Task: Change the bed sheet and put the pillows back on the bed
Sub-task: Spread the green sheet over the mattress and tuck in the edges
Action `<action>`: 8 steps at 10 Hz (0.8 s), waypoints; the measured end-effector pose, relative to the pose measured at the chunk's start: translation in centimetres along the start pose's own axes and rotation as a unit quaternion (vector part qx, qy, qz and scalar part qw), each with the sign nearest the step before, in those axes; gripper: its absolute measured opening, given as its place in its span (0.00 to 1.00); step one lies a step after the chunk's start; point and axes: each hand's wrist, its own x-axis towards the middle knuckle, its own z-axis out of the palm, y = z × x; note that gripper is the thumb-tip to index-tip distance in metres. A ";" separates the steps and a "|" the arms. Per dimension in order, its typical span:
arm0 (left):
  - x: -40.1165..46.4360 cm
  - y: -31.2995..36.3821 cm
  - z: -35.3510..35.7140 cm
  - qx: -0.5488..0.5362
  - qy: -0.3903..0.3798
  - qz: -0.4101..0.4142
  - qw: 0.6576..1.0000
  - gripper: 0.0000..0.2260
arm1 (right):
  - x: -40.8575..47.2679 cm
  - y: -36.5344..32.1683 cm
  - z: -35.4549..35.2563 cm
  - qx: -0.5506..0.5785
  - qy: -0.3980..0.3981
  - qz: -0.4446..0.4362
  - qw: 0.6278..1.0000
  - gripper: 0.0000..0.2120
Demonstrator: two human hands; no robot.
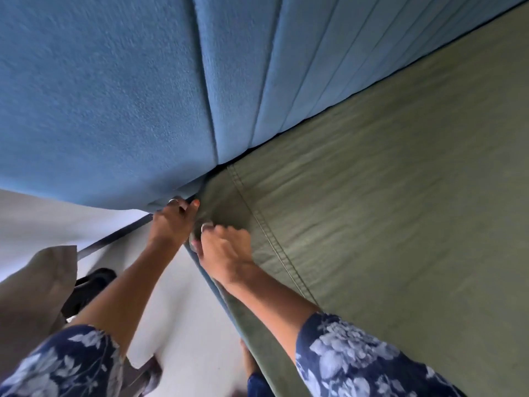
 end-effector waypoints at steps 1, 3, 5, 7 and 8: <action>1.0 -0.4 0.0 0.047 -0.016 0.050 0.998 0.13 | 2.1 -0.6 -0.1 -0.013 -0.014 0.010 1.000 0.12; 1.1 -1.2 -0.5 0.121 0.047 0.279 0.952 0.08 | 3.0 -1.3 0.3 -0.037 -0.053 0.029 0.997 0.14; 2.4 -5.0 -1.9 0.161 -0.003 0.271 0.949 0.07 | 1.6 -2.3 0.9 0.000 -0.076 0.039 0.996 0.23; 2.4 -1.5 -1.9 0.152 -0.061 0.124 0.979 0.14 | -2.8 0.6 1.1 0.100 0.030 0.016 0.994 0.17; 1.6 0.7 -1.4 0.161 -0.102 0.081 0.978 0.18 | -6.9 6.0 0.9 0.059 0.126 0.021 0.990 0.17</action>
